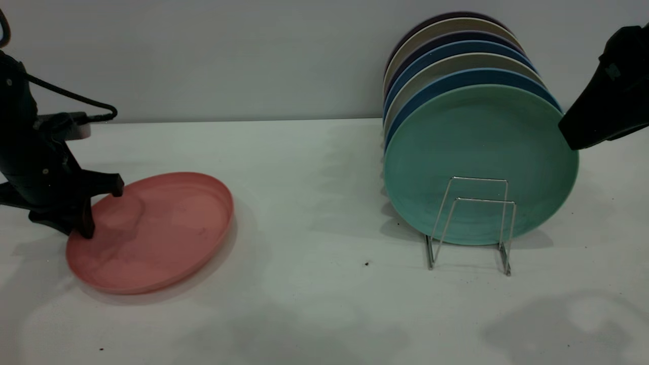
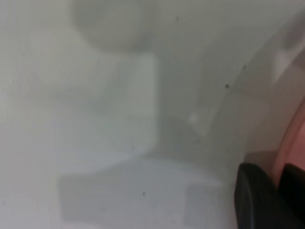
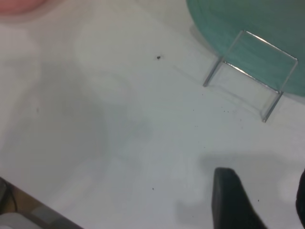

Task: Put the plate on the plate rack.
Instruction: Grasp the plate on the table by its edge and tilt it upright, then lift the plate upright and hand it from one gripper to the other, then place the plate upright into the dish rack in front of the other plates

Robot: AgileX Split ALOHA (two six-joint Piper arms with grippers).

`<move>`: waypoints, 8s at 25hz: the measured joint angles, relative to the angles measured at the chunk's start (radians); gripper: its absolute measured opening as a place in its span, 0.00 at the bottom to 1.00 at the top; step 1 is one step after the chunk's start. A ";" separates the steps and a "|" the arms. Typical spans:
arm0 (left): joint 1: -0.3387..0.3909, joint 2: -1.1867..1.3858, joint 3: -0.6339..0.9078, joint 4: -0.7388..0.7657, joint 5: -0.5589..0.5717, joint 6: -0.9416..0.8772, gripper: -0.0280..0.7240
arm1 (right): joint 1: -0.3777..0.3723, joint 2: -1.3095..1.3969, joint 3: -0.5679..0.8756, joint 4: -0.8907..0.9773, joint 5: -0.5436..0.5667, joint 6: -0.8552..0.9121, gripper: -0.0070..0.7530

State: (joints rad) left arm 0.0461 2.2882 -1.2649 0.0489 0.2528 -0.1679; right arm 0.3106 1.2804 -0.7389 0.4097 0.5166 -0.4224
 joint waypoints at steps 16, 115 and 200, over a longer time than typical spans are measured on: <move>-0.065 -0.112 0.001 -0.003 0.055 0.347 0.08 | 0.000 0.000 0.000 0.006 0.085 -0.086 0.47; -0.332 -0.565 0.200 -0.340 0.289 0.774 0.93 | 0.080 0.657 -0.070 1.188 0.047 -1.338 0.12; -0.209 -0.398 0.200 -0.344 0.094 0.592 0.56 | 0.080 0.286 -0.175 -0.483 -0.320 -0.607 0.12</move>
State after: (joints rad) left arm -0.1630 1.8907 -1.0651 -0.2949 0.3465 0.4242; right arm 0.3907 1.5667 -0.9138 -0.0730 0.1965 -1.0289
